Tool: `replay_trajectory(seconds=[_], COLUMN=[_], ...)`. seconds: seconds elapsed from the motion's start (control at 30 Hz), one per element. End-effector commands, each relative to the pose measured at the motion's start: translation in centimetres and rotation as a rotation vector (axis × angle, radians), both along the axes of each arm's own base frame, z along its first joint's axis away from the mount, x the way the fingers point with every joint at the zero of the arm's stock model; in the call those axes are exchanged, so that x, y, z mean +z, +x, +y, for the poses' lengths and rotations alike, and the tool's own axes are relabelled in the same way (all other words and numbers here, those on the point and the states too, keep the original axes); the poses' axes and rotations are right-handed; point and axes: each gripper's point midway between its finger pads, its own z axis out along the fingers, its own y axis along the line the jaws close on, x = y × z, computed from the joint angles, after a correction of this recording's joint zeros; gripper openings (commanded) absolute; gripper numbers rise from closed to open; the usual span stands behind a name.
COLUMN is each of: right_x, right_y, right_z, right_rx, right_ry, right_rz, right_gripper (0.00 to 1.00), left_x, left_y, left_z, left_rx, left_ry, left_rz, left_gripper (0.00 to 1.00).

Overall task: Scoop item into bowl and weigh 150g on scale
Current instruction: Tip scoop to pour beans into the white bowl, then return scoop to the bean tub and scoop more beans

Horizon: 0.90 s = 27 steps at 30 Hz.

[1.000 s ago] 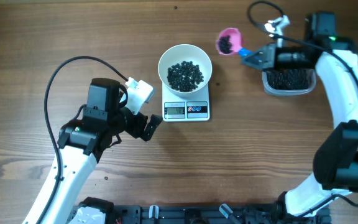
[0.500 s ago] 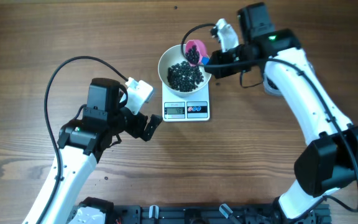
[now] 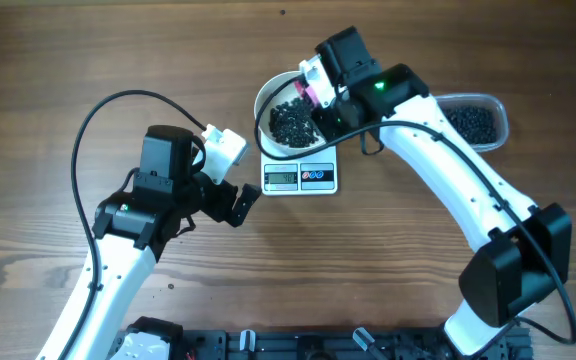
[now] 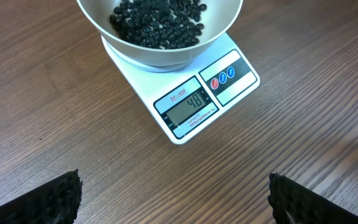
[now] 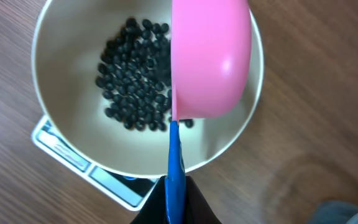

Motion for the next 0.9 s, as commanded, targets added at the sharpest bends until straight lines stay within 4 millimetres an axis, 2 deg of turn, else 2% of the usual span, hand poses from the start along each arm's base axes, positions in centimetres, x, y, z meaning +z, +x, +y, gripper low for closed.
replay_trajectory(seconds=[0.0,0.6,0.87], right_x=[0.67,1.53,1.53], right_y=[1.22,2.09,2.06], right_z=[-0.72,-0.82,0.01], right_rx=[0.022,0.086,0.087], right_ry=[-0.079,-0.225,-0.171], right_rz=[-0.065,-0.172,-0.165], right_gripper=[0.04,0.04,0.04], left_x=[-0.43,-0.43,-0.47], left_y=[-0.29,-0.29,-0.28], left_z=[-0.31,-0.31,-0.31], left_rx=[-0.014,-0.014,-0.014], left_ry=[-0.009,-0.009,-0.009], left_rz=[0.015,0.015,0.017], left_gripper=[1.0,1.0,1.0])
